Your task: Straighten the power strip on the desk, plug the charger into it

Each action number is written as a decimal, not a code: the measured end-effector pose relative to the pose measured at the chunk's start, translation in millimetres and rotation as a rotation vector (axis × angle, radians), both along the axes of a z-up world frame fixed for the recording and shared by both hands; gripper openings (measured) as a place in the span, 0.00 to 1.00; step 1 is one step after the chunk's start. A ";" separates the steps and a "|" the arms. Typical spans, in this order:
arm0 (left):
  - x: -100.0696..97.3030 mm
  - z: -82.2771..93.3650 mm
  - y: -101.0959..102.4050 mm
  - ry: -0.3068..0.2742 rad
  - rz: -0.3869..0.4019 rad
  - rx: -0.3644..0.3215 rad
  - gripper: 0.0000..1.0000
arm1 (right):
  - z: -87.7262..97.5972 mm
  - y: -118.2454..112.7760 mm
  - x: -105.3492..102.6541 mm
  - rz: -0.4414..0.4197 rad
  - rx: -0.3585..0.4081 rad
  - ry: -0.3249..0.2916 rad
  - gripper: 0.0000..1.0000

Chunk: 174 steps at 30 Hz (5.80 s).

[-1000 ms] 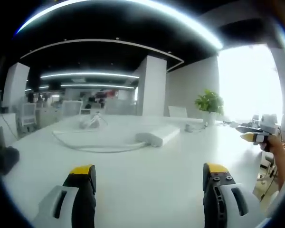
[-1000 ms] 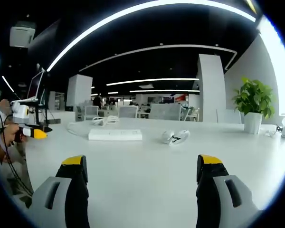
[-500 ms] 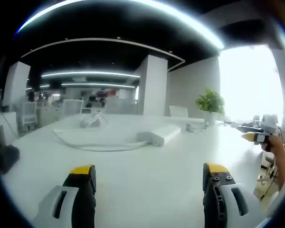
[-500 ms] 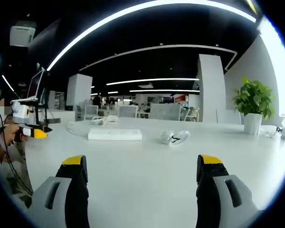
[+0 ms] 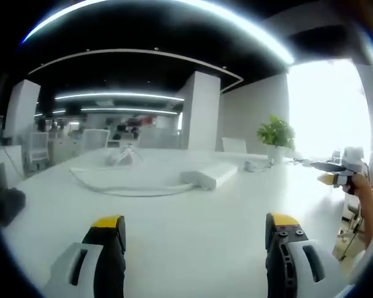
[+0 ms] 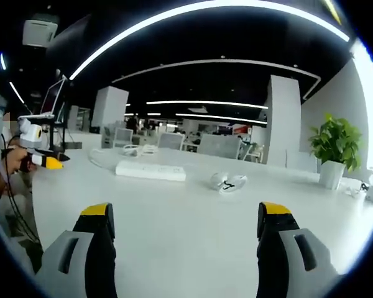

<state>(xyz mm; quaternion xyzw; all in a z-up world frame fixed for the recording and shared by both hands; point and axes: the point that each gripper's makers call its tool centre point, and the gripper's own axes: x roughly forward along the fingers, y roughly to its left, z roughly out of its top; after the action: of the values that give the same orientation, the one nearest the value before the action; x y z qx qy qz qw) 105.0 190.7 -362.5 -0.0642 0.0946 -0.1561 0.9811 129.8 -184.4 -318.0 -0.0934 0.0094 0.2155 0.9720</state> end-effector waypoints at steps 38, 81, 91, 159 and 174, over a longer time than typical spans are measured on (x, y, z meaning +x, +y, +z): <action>0.4 4.4 -1.4 -0.010 -0.008 -0.011 0.96 | 121.7 44.8 16.7 0.384 -0.171 -0.194 0.93; 7.7 2.7 -25.6 0.002 -0.042 0.011 0.96 | 26.6 159.9 170.2 0.945 -1.024 0.069 0.99; 12.3 1.2 -29.4 0.011 -0.050 0.010 0.96 | -7.9 163.3 183.6 1.010 -1.256 0.181 0.95; 19.0 1.3 -20.2 0.018 -0.028 -0.078 0.95 | -64.4 187.6 213.8 1.188 -1.428 0.440 0.62; 19.6 1.8 -20.7 0.020 -0.032 -0.078 0.95 | -62.7 182.4 219.0 1.108 -1.442 0.493 0.60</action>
<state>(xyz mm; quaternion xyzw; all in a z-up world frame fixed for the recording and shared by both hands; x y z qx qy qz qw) 124.6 170.0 -360.7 -0.1027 0.0993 -0.1748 0.9742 348.7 -2.0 -380.7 -0.6155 0.3003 0.6029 0.4093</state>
